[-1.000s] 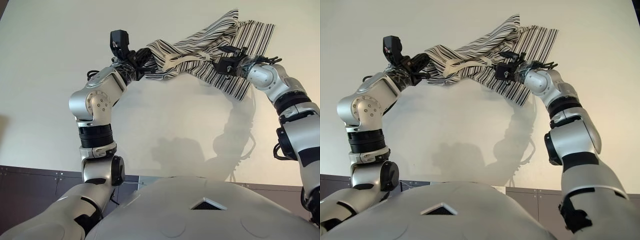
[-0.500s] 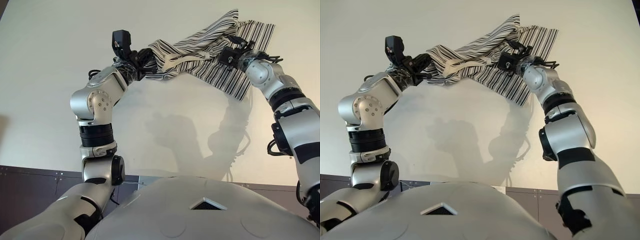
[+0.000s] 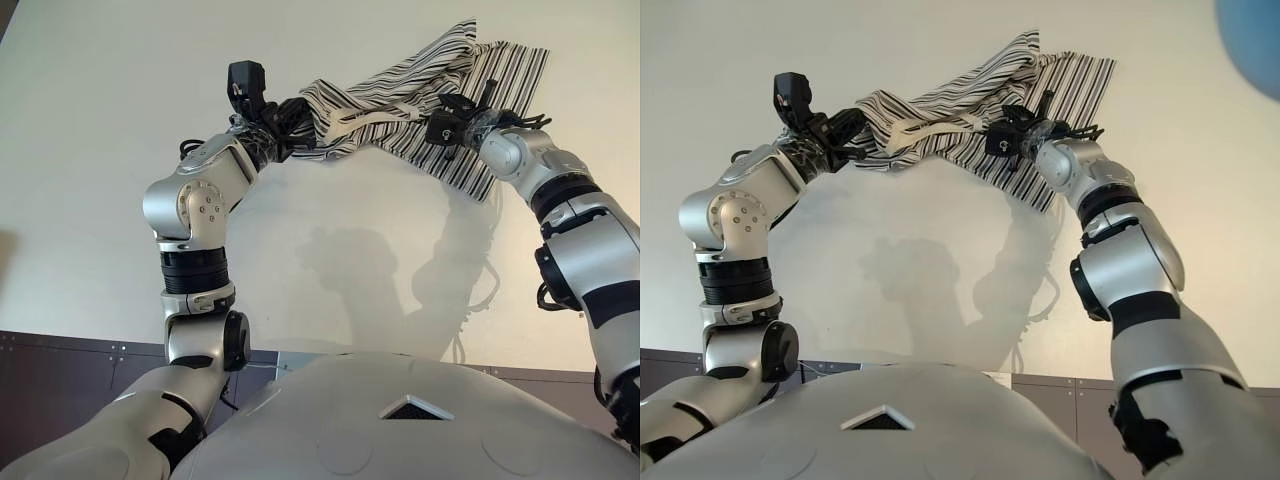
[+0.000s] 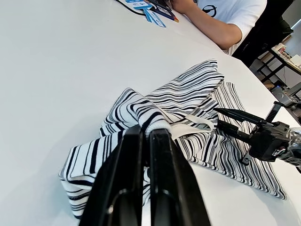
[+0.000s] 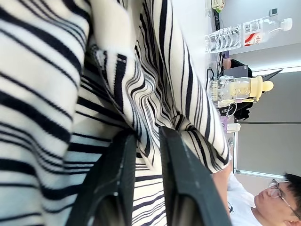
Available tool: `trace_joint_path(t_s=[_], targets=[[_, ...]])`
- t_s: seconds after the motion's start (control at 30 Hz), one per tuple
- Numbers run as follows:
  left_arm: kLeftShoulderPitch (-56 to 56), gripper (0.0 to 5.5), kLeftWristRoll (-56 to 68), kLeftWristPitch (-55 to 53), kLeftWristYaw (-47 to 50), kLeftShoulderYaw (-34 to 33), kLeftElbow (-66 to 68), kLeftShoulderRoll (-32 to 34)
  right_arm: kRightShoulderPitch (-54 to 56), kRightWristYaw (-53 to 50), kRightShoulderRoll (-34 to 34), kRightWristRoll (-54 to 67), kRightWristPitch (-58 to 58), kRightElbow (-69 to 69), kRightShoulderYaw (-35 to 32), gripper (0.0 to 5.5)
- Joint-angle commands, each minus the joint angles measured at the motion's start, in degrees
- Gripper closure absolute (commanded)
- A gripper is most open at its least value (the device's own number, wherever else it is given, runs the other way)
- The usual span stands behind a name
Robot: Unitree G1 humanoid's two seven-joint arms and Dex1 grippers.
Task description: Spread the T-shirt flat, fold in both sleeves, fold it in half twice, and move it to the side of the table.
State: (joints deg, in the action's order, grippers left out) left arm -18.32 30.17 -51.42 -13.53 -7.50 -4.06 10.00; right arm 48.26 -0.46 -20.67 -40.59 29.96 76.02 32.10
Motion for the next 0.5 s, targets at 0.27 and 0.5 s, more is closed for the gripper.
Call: trace_joint_path(t_s=[0.27,0.5], targets=[[-0.2,5.40,0.3,-0.9,0.8,-0.5,-0.5,-0.6,0.6,1.9,-0.4,0.6,0.4,0.7,-0.2,5.39],[0.7,5.40,1.9,-0.9,2.3,-3.5,-3.9,-1.2,-4.7,22.2,-5.6,17.3,12.1,-6.5,-11.4,5.39]])
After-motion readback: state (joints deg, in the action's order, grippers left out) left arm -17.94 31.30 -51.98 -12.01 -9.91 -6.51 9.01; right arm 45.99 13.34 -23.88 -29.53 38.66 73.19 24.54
